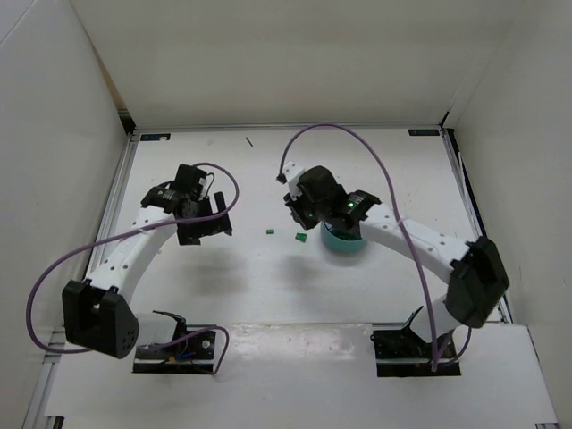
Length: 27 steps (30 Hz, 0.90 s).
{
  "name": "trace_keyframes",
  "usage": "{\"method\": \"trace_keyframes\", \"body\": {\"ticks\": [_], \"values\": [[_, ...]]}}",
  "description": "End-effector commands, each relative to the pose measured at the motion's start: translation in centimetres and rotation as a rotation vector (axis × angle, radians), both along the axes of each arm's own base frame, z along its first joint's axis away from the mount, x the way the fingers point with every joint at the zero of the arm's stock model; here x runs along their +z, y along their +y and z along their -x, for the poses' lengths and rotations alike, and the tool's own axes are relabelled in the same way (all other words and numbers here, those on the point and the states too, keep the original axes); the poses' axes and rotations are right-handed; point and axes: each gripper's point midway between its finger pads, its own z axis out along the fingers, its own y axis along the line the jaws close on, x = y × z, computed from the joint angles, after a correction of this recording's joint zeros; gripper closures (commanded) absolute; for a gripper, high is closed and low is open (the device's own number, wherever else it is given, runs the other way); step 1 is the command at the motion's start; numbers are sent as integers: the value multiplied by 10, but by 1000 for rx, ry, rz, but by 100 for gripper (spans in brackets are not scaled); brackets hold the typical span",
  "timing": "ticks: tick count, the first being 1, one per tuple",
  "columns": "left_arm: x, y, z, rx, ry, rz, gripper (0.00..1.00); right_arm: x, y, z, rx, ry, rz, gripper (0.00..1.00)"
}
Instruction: Sort the legos into containers by color
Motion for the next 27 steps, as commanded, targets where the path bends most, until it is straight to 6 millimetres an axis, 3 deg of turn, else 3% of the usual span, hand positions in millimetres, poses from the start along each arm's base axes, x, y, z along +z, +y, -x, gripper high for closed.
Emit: {"method": "trace_keyframes", "body": {"ticks": [1, 5, 9, 12, 14, 15, 16, 22, 27], "values": [[14, -21, -23, -68, -56, 60, 0, 1, -44, 9, -115, -21, 89, 91], [5, -39, -37, -118, -30, 49, 0, 2, -88, 18, -221, -4, 138, 91], [11, -64, -53, -178, -45, 49, 0, 5, -118, 26, -284, -18, 178, 91], [1, -83, -65, -214, -17, 39, 0, -1, -138, 28, -346, -2, 215, 91], [6, -94, -72, -238, -28, 45, 0, -3, -145, 32, -352, 3, 227, 89], [-7, -98, -75, -244, 9, 33, 0, -3, -148, 31, -360, 2, 226, 87], [3, -106, -82, -258, -22, 38, 2, -4, -150, 32, -362, 5, 227, 85], [-7, -126, -88, -292, -6, 29, 2, -10, -160, 23, -390, -4, 246, 85], [-8, -135, -88, -302, 1, 26, 2, -7, -160, 14, -395, -28, 231, 78]]}}
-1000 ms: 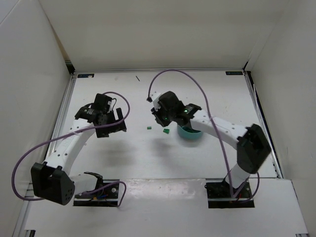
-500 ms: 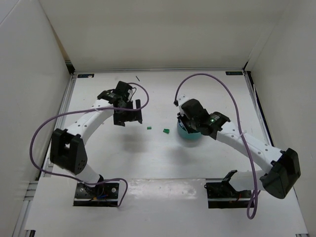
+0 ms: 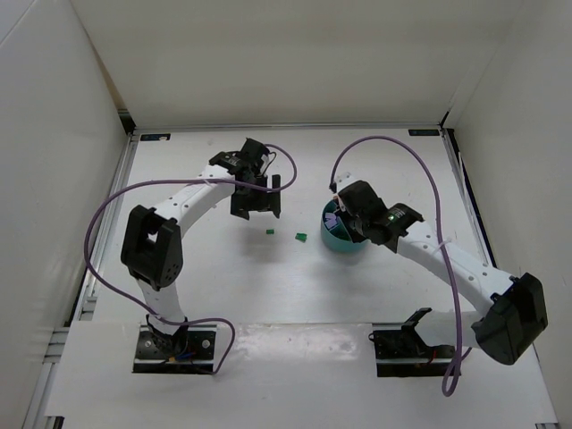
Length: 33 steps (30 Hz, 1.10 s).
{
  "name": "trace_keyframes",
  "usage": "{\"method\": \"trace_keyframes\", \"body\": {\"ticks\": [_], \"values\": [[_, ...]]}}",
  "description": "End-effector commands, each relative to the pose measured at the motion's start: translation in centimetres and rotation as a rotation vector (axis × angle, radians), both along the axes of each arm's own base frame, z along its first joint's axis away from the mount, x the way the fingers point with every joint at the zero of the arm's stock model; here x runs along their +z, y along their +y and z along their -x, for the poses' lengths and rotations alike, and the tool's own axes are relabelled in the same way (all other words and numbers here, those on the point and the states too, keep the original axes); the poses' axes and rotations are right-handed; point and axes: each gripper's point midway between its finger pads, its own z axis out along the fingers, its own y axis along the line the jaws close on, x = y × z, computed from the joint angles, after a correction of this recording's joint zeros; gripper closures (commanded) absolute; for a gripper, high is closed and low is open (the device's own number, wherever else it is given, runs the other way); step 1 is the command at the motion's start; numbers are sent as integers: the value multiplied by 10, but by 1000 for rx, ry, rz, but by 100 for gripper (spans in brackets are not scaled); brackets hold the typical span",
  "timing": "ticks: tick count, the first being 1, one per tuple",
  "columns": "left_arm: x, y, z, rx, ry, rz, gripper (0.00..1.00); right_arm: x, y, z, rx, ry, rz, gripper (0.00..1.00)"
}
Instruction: Sort the legos into containers by color
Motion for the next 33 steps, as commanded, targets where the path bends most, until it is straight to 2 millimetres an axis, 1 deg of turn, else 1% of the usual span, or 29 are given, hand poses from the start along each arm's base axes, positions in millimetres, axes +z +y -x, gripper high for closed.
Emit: {"method": "trace_keyframes", "body": {"ticks": [1, 3, 6, 8, 11, 15, 17, 19, 21, 22, 23, 26, 27, 28, 30, 31, 33], "values": [[16, -10, -6, -9, -38, 24, 2, 10, 1, -13, -14, -60, -21, 78], [18, -13, -6, -13, -45, 27, 2, 10, 0, -15, -17, -57, -27, 77], [16, -14, -5, -13, -41, 22, 2, 8, -1, -17, -25, -64, -28, 70], [16, -17, -5, -21, -42, 23, 2, 6, -1, -17, -23, -62, -29, 70], [17, -20, -4, -28, -46, 19, 0, 7, 0, -19, -31, -70, -30, 62], [16, -20, -5, -26, -46, 14, 0, 8, 1, -20, -33, -76, -41, 62], [15, -22, -5, -28, -43, 15, 0, 13, 1, -19, -38, -89, -44, 62], [13, -22, -4, -24, -34, 6, 0, 23, 5, -16, -20, -118, -59, 62], [8, -22, -4, -22, -20, -3, 2, 32, 1, -15, -37, -142, -65, 62], [7, -24, -3, -29, -17, -7, 2, 38, 3, -12, -34, -153, -83, 62], [0, -23, -4, -26, -5, -20, 4, 39, 0, -11, -48, -147, -85, 62], [-6, -29, -4, -39, -1, -30, 5, 41, -6, -8, -79, -137, -118, 62], [-18, -29, -4, -39, 25, -48, 6, 42, -8, -6, -84, -138, -125, 62], [-16, -32, -5, -43, 26, -42, 8, 44, -10, -5, -89, -141, -138, 62], [-29, -33, -7, -42, 52, -55, 8, 44, -12, -2, -94, -136, -145, 62], [-33, -34, -8, -42, 57, -59, 11, 46, -13, -1, -99, -140, -148, 62], [-37, -35, -11, -50, 61, -64, 12, 44, -17, 0, -114, -130, -150, 62]]}}
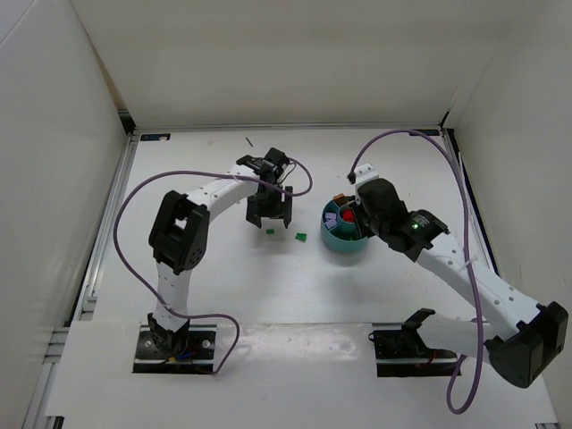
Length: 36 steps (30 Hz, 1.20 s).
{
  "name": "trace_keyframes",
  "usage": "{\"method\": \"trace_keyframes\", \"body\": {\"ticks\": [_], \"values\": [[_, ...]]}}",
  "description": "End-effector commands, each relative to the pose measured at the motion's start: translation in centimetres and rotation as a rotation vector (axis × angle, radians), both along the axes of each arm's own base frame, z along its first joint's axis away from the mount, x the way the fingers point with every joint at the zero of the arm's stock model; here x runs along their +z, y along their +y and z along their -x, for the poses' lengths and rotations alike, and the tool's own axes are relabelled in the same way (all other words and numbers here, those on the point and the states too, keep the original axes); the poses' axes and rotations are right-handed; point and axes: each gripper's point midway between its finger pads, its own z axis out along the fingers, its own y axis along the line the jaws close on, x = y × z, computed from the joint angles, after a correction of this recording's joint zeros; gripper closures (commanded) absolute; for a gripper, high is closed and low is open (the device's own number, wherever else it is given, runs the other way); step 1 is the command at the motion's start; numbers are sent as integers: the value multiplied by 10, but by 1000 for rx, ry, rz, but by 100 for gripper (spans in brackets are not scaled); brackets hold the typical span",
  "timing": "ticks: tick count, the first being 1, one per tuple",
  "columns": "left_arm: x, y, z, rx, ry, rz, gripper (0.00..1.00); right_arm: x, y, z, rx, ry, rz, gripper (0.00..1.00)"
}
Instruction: Sort the legos into containers by color
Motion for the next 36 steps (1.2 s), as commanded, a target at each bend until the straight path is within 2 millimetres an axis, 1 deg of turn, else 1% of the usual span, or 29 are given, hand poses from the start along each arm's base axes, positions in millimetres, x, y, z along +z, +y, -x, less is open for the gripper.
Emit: {"method": "trace_keyframes", "body": {"ticks": [1, 3, 5, 8, 9, 13, 15, 19, 21, 23, 24, 25, 27, 36], "values": [[5, -7, -10, -5, -26, 9, 17, 0, -7, 6, -33, 12, -15, 62], [2, -4, -11, 2, -13, -5, 19, 0, -10, 7, -43, 13, -17, 62], [-7, 0, -9, 11, 1, -29, 25, 1, -13, 8, -50, 9, -21, 62], [-14, 5, -9, 42, 14, -38, 25, 0, -15, 10, -54, 13, -27, 62], [-16, 6, -11, 48, 15, -36, 25, -1, -19, 8, -68, 15, -30, 62], [-22, 7, -12, 52, 32, -52, 26, 0, -20, 9, -69, 21, -53, 62], [-28, 7, -10, 54, 49, -61, 28, 0, -22, 8, -71, 23, -57, 62], [-32, 11, -5, 72, 64, -72, 28, 0, -29, 7, -89, 23, -61, 62], [-37, 13, -2, 75, 78, -78, 28, 0, -30, 6, -90, 24, -69, 62], [-37, 12, -2, 79, 86, -78, 29, -2, -30, 6, -87, 30, -71, 62], [-42, 12, 0, 79, 106, -89, 31, -2, -29, 6, -87, 31, -76, 62], [-36, 9, -5, 81, 91, -76, 31, -2, -31, 5, -94, 30, -74, 62], [-41, 9, -4, 89, 110, -87, 38, -1, -32, 4, -95, 27, -73, 62], [-41, 10, -6, 123, 125, -66, 40, -2, -36, 3, -93, 25, -90, 62]]}}
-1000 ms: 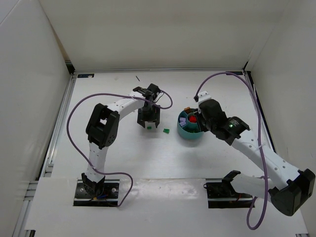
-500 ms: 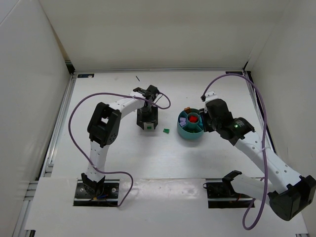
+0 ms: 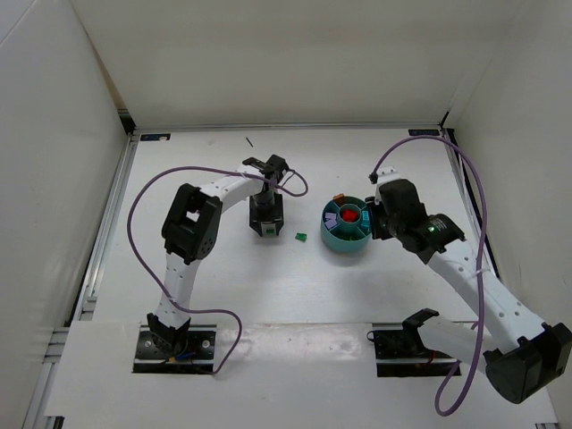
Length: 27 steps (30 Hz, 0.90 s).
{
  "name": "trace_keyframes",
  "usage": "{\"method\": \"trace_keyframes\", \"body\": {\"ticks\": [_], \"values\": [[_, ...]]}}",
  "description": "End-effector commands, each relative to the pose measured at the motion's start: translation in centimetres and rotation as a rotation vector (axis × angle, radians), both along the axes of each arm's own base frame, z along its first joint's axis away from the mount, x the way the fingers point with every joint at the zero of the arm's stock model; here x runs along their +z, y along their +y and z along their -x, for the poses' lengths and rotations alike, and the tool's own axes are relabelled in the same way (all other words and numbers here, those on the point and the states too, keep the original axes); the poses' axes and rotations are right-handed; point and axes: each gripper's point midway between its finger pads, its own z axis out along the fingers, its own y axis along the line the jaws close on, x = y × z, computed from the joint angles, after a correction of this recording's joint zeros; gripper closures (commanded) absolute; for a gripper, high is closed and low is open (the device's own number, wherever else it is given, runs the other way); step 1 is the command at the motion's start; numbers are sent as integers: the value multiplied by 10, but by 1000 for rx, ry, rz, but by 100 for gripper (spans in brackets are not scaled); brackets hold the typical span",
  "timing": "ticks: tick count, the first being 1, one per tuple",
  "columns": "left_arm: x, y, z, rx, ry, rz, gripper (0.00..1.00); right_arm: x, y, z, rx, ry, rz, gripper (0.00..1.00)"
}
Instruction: Sort the legos into containers by color
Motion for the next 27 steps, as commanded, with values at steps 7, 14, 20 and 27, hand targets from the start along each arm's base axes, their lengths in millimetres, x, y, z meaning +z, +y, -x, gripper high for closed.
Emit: {"method": "trace_keyframes", "body": {"ticks": [7, 14, 20, 27], "values": [[6, -4, -8, 21, 4, 33, 48, 8, 2, -6, 17, -34, -38, 62], [6, -3, -7, 23, 13, 36, 60, 8, 0, -7, 17, -37, -37, 62], [9, -4, -8, 14, 9, 42, 67, 8, 2, -7, 22, -37, -47, 62], [53, -15, -1, -54, -81, 102, 68, 10, -4, -6, -5, -49, -50, 60]]}}
